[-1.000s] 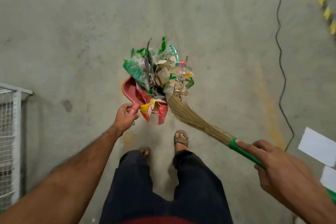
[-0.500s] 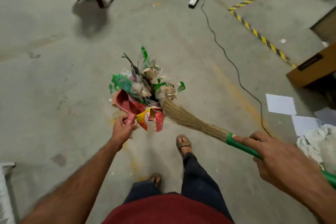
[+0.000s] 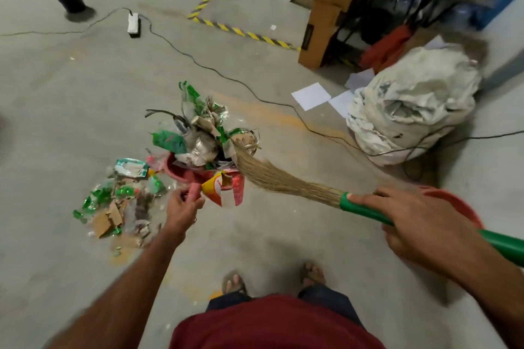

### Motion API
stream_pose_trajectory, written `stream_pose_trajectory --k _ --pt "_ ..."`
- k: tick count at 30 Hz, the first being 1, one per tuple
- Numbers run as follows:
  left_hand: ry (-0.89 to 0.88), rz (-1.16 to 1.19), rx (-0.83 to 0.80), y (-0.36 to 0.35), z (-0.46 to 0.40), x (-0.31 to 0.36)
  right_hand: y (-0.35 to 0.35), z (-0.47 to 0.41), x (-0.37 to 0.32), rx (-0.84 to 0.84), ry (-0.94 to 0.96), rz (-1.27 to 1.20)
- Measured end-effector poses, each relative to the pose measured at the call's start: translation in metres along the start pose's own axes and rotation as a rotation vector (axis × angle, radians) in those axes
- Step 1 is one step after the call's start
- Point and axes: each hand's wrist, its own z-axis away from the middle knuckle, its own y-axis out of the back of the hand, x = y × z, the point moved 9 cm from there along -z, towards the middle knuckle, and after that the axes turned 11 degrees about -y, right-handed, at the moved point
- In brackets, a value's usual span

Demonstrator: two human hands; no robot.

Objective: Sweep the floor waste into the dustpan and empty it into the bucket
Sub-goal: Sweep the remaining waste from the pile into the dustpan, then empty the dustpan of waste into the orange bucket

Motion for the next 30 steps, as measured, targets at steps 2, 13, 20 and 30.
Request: stream_pose_trajectory --k 2,13,20,30 --pt "-0.03 -0.007 -0.092 -0.034 0.007 0.013 -0.015 0.018 0.033 -0.01 -0.072 -0.035" --pt "-0.099 -0.258 -0.472 -0.271 0.079 0.034 -0.095 0.149 0.207 -0.103 -0.404 -0.238" --pt "-0.129 -0.294 -0.642 -0.435 0.17 0.046 -0.16 0.226 0.331 -0.196 -0.581 -0.234" --pt "-0.142 -0.421 -0.874 -0.653 0.25 0.039 -0.252 0.283 0.468 -0.368 -0.851 -0.408"
